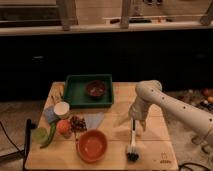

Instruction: Place brush in table surface

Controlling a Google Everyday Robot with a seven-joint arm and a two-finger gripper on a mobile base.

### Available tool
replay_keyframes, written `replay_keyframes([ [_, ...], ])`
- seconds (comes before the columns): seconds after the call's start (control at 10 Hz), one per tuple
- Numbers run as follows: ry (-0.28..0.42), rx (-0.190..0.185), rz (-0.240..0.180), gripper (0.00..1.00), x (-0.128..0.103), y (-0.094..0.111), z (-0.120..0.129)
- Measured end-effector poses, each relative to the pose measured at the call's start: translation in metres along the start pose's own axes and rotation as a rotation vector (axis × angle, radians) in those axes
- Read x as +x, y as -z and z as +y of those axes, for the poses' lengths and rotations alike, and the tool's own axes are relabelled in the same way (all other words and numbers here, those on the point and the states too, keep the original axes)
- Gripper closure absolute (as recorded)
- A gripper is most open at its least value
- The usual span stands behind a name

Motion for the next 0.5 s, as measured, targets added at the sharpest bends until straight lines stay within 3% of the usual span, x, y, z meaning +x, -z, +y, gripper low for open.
replay_keyframes([
  [0.5,0.000,0.000,0.000,0.20,0.0000,0.0000,0.0000],
])
